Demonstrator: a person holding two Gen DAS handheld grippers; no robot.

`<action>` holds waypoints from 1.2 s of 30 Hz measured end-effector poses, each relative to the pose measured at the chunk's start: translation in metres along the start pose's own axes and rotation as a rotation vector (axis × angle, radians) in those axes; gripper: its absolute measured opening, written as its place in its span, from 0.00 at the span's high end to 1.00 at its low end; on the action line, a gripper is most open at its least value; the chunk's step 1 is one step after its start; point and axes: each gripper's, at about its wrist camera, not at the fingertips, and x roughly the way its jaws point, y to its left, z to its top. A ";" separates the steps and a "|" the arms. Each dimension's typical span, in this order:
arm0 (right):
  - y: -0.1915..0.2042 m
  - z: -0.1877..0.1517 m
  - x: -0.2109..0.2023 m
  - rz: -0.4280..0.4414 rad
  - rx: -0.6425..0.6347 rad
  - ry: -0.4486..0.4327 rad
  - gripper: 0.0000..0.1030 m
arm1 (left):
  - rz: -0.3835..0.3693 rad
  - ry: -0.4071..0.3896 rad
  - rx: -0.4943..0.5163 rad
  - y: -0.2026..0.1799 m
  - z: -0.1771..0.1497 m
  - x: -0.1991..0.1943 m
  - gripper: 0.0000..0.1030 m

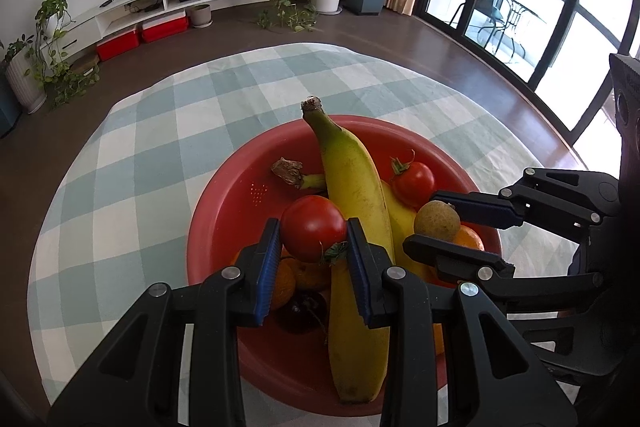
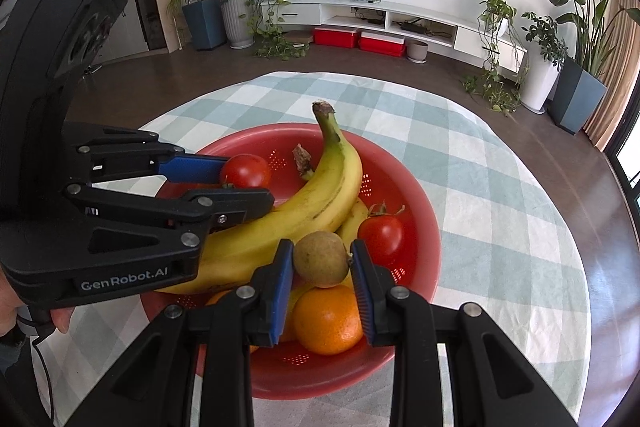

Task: Organize fruits

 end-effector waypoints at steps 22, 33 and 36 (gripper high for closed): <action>0.023 -0.021 -0.079 -0.089 -0.005 -0.166 0.19 | 0.101 -0.192 -0.025 -0.024 -0.037 -0.092 0.22; 0.040 -0.069 -0.167 -0.197 0.037 -0.343 0.06 | 0.285 -0.438 -0.078 -0.068 -0.119 -0.206 0.00; 0.037 -0.083 -0.211 -0.199 0.117 -0.505 0.00 | 0.421 -0.546 -0.081 -0.094 -0.141 -0.244 0.00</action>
